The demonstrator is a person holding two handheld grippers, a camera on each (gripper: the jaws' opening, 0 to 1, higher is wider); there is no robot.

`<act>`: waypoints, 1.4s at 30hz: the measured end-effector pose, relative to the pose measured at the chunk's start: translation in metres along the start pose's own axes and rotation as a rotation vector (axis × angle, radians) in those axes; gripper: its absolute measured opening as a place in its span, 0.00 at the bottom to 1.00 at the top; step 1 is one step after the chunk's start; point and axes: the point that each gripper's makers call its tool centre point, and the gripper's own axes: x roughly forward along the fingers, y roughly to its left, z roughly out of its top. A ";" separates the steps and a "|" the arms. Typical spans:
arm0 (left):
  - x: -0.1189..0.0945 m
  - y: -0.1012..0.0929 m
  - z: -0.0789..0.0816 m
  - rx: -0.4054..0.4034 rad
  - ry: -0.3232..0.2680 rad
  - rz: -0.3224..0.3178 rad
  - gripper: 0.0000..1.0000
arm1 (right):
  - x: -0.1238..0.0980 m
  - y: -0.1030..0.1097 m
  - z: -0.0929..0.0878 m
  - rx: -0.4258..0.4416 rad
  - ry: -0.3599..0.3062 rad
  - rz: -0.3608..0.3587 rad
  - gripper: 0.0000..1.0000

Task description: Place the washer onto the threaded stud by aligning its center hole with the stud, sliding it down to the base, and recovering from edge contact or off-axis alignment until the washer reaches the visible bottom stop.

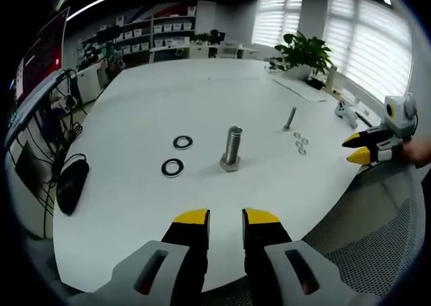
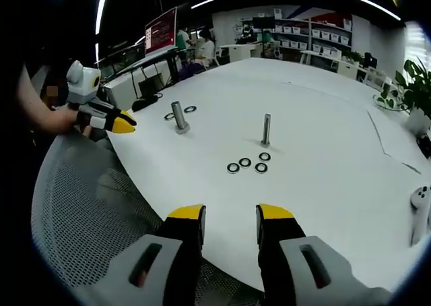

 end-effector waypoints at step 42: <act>0.001 -0.002 -0.002 0.004 0.008 -0.021 0.17 | 0.001 -0.002 0.000 0.013 0.005 -0.009 0.33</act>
